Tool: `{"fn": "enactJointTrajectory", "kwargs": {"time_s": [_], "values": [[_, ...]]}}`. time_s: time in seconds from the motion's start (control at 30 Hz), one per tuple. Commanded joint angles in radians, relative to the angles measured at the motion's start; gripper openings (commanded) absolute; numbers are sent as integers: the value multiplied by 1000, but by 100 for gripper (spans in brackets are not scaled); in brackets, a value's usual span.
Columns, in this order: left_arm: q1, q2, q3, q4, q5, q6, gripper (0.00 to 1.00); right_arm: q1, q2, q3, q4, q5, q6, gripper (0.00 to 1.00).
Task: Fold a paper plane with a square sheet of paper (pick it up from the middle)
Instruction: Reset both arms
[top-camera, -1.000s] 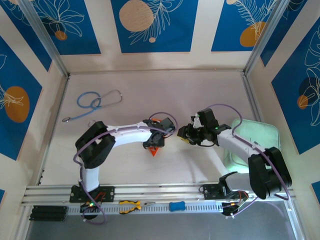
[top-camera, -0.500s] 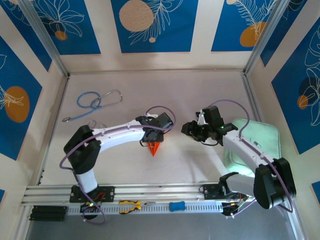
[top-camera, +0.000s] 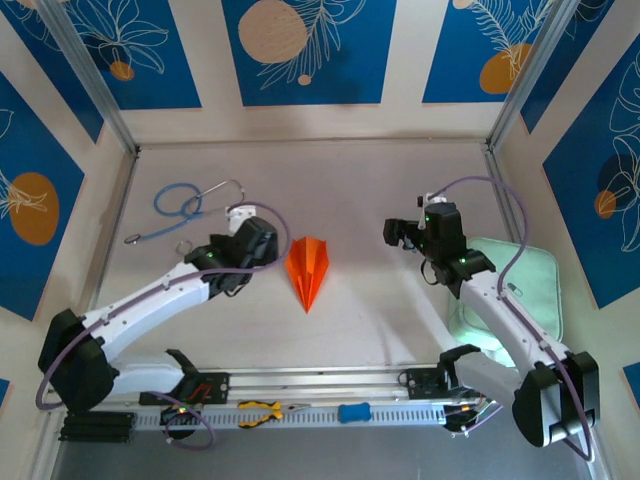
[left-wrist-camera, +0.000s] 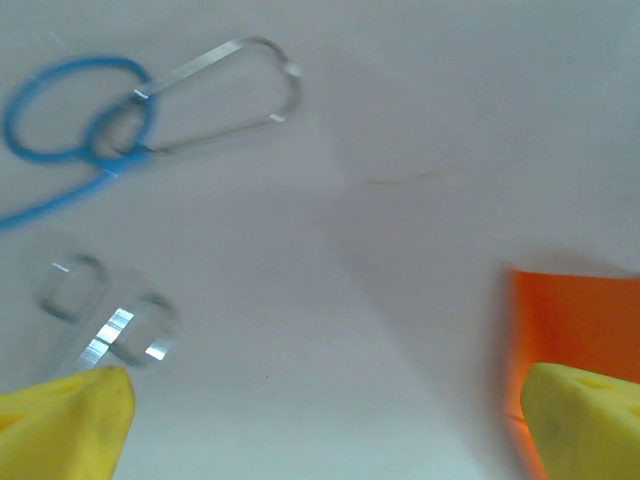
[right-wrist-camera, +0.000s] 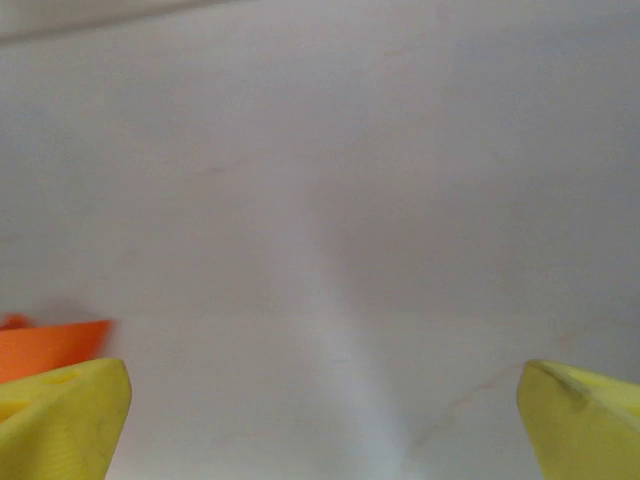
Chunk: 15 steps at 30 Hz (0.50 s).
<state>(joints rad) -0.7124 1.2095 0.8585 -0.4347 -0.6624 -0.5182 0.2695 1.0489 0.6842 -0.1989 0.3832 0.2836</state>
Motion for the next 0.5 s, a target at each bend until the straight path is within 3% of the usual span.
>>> {"fn": "enactJointTrajectory", "kwargs": {"time_s": [0.0,0.13,0.27,0.47], "values": [[120,-46,-117,196,-73,249,100,-50,25,-61,166,86,-152,99],[313,-37,-181,298,26,319,100,-151,86,-125,286,-50,-158,99],[361,10,-279,530,36,480,100,-189,108,-219,504,-149,-185,99],[433,90,-355,726,134,508,100,-252,181,-318,743,-328,-223,99]]}}
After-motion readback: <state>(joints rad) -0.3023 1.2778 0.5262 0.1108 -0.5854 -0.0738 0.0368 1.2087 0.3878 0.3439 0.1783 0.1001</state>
